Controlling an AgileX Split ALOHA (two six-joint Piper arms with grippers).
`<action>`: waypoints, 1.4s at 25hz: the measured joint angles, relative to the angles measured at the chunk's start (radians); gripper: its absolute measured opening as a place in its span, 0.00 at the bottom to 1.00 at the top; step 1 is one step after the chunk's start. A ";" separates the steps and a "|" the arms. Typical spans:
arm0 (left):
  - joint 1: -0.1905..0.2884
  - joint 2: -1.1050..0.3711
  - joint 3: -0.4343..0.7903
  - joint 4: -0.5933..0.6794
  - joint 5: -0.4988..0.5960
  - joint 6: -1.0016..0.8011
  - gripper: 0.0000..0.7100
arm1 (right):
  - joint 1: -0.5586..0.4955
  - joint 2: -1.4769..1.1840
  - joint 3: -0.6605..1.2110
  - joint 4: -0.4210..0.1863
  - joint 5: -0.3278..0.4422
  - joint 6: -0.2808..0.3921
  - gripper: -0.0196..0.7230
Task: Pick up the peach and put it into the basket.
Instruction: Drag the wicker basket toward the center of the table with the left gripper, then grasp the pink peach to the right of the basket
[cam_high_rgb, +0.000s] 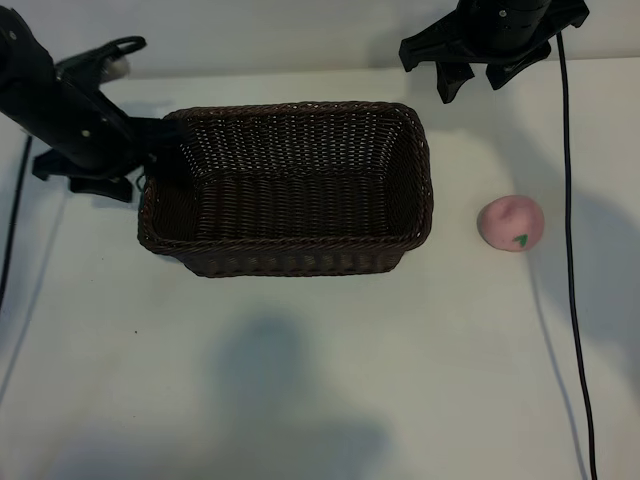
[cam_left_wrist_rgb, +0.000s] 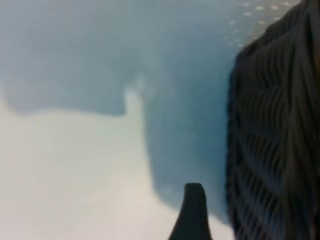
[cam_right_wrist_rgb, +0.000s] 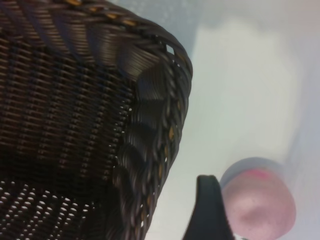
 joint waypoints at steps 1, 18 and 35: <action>0.000 -0.011 0.000 0.016 0.007 -0.011 0.83 | 0.000 0.000 0.000 0.000 0.000 -0.001 0.71; 0.000 -0.103 -0.093 0.035 0.125 -0.053 0.83 | 0.000 0.000 0.000 0.000 0.000 -0.008 0.71; 0.000 -0.138 -0.097 0.029 0.132 -0.056 0.83 | 0.000 0.000 0.000 0.000 0.000 -0.009 0.71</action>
